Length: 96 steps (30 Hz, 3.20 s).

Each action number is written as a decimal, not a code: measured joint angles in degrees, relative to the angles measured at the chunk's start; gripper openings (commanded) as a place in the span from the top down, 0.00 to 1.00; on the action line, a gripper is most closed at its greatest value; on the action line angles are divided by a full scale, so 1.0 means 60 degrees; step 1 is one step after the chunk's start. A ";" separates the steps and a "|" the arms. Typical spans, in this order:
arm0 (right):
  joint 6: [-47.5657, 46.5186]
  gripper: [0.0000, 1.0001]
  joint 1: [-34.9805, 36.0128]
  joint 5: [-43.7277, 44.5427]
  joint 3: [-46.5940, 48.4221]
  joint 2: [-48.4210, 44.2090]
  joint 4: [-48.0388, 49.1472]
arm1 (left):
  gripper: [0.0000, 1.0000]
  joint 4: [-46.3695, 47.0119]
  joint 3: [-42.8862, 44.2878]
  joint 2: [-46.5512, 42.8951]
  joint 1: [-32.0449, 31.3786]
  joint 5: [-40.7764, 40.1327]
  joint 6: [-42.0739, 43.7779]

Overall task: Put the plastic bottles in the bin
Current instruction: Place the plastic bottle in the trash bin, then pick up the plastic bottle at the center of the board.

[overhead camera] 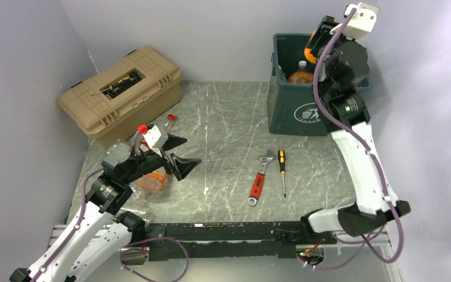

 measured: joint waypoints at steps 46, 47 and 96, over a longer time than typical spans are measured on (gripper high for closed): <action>0.5515 0.05 -0.5541 -0.4619 -0.2936 0.1840 0.0860 | 0.00 -0.0648 0.0051 0.0109 -0.0131 -0.2288 -0.0200; 0.5493 0.05 -0.5278 -0.4652 -0.2936 0.1592 0.0980 | 0.00 -0.0696 0.0076 0.0127 -0.0131 -0.2710 -0.0280; 0.7202 0.13 0.2350 -0.6604 -1.4473 -0.5005 0.4189 | 0.19 -0.7318 0.2000 0.6757 0.3322 -0.5151 -0.2616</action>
